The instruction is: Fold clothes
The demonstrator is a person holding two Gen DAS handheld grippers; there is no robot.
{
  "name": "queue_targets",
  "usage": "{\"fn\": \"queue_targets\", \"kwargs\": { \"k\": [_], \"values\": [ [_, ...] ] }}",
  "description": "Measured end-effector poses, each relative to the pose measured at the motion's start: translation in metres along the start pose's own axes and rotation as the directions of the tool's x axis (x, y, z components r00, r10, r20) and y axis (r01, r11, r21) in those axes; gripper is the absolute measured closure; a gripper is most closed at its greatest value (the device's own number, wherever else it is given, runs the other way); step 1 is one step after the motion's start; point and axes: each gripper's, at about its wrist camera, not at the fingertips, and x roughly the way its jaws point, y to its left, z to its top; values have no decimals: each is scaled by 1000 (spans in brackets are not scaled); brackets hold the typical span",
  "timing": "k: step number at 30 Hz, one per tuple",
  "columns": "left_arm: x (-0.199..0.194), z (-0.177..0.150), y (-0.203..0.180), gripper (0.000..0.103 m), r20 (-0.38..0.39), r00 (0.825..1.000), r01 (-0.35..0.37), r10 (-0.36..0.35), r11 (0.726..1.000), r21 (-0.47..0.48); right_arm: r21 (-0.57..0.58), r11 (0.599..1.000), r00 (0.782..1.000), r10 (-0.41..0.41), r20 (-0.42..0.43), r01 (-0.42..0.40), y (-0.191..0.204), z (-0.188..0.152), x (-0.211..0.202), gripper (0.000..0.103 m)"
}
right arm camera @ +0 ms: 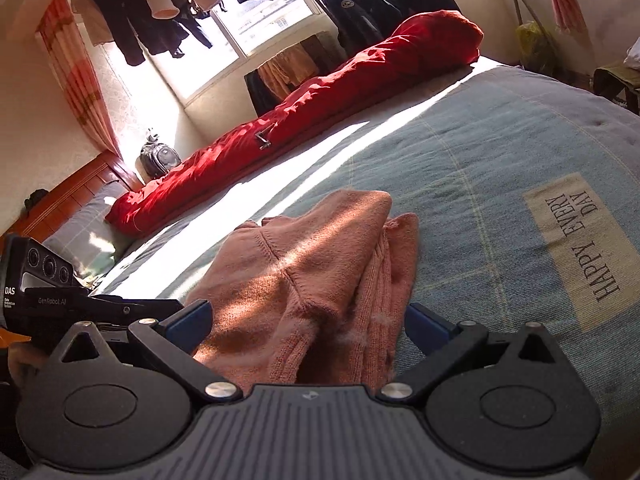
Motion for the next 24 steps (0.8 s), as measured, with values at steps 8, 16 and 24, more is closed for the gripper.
{"fn": "queue_targets", "kwargs": {
  "k": [8,16,24],
  "values": [
    [-27,-62,-28,22,120,985,-159,125,928,337,-131,991,999,36,15,-33,26,-27,-14,13],
    [-32,-97,-46,22,173,973,-216,151,857,468,-139,990,998,-1,-63,-7,28,-41,7,44],
    [-41,-98,-45,21,172,974,-212,145,851,481,-118,991,993,-76,-92,64,19,-43,5,88]
  ]
}}
